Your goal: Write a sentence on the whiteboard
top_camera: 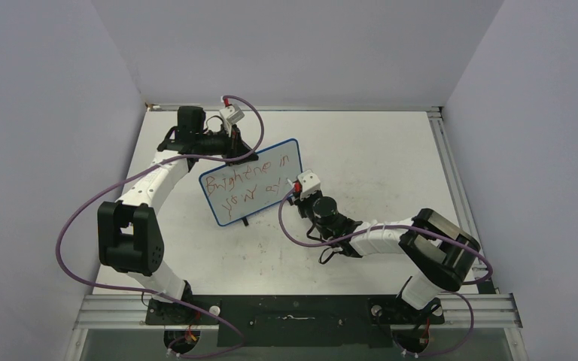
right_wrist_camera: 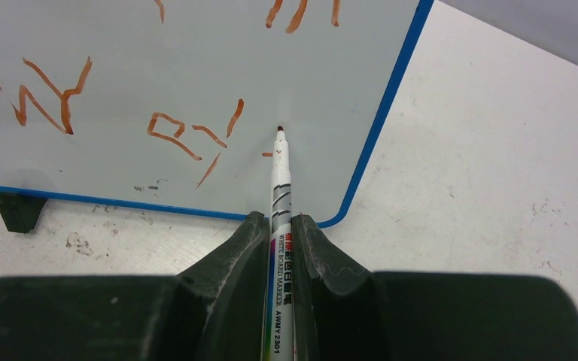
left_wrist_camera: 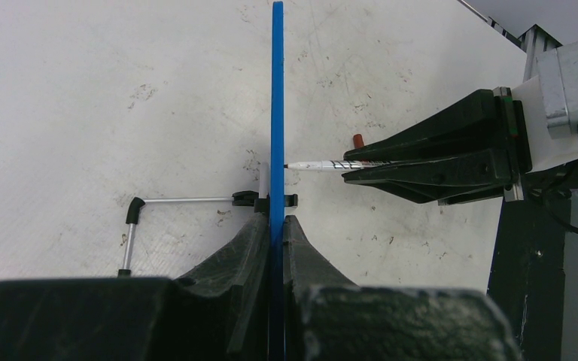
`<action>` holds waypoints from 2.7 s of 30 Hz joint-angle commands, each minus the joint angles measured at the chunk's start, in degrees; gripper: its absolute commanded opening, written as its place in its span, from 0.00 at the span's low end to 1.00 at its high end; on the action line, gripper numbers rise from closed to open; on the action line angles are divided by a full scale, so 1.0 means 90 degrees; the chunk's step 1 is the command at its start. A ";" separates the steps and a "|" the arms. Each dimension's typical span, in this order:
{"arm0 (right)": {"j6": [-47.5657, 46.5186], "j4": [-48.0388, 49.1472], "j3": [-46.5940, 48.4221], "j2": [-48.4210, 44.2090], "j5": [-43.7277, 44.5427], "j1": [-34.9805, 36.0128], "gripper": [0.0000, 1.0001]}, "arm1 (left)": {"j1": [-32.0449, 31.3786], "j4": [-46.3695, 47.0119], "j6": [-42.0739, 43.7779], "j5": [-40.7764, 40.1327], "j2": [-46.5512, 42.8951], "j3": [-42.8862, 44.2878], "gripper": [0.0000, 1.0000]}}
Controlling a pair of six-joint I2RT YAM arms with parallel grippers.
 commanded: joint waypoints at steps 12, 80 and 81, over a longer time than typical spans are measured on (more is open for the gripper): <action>0.0066 0.0448 0.0153 0.0081 -0.0039 0.0207 0.05 | -0.0180 -0.1090 0.0043 0.0025 0.0226 -0.0187 0.00; 0.0255 0.0139 -0.0352 -0.0799 0.0275 -0.0027 0.05 | -0.0185 -0.0979 -0.0024 -0.0044 0.0081 -0.0251 0.00; 0.0244 0.0127 -0.0340 -0.0811 0.0302 -0.0029 0.05 | -0.0185 -0.0983 -0.0026 -0.0032 0.0078 -0.0254 0.00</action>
